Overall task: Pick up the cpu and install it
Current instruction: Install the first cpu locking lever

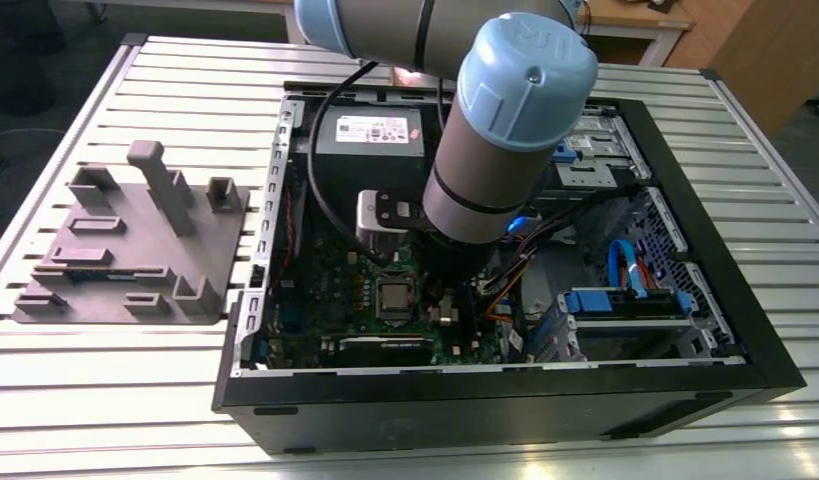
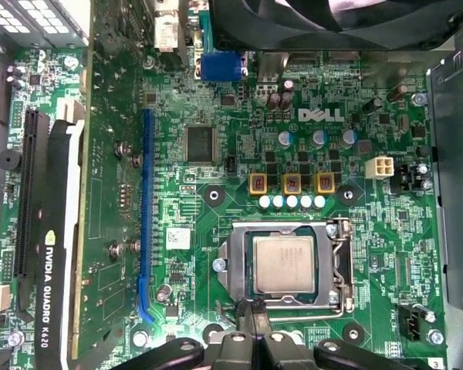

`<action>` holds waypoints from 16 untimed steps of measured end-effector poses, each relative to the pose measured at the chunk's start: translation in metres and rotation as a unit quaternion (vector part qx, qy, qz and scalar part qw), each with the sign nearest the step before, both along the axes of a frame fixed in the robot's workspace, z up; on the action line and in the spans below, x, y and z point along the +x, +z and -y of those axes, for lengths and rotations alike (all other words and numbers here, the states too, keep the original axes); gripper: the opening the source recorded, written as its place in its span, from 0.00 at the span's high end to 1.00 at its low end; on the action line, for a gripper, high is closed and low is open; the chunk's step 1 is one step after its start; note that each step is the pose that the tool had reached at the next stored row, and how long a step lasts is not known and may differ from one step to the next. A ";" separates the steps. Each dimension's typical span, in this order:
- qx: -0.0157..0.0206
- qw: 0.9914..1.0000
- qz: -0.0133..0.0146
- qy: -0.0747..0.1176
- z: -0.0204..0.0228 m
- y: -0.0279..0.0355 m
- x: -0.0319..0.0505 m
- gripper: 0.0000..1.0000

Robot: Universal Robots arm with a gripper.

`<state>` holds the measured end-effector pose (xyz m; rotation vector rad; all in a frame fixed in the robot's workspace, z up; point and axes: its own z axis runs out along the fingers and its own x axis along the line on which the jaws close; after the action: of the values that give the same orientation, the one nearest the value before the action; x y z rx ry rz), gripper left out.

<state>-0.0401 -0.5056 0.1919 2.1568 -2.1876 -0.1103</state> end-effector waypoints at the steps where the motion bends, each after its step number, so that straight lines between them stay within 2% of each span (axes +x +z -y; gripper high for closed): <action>1: 0.000 1.000 0.000 0.000 0.0000 -0.0002 0.0004 0.90; 10: 0.000 1.000 0.000 0.000 0.0000 -0.0041 0.0033 0.90; 16: 0.001 1.000 0.000 0.000 0.0000 -0.0046 0.0040 0.90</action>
<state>-0.0361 -0.5055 0.1873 2.1574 -2.1882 -0.1116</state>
